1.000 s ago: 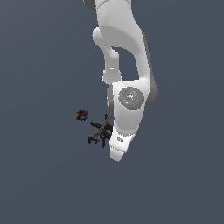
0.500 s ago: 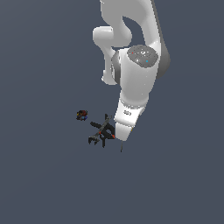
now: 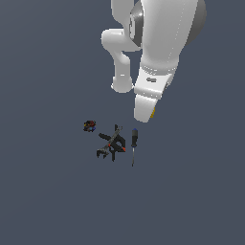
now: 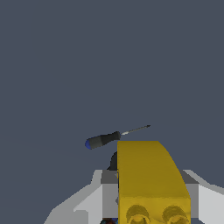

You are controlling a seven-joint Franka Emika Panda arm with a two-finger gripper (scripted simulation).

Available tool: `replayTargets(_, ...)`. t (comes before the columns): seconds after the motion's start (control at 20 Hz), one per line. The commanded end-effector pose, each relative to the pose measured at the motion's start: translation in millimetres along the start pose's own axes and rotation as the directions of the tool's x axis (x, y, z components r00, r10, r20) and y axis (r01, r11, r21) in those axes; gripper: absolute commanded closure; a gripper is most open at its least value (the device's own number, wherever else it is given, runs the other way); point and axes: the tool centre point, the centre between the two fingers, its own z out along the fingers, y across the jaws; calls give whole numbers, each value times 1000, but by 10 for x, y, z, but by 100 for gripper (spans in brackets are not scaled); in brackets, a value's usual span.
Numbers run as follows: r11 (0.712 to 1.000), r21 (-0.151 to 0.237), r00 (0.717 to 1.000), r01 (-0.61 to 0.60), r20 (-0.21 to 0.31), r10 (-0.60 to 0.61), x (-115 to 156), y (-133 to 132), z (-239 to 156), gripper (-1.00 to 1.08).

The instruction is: Pick up a designated object from a clutter of objects.

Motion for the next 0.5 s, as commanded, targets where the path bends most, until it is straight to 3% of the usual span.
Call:
replayTargets(0.0, 1000, 1, 1000, 0, -1, 0, 0, -113, -240, 108)
replayTargets(0.45, 1000, 1, 1000, 0, -2, 0, 11, -374, -865, 108)
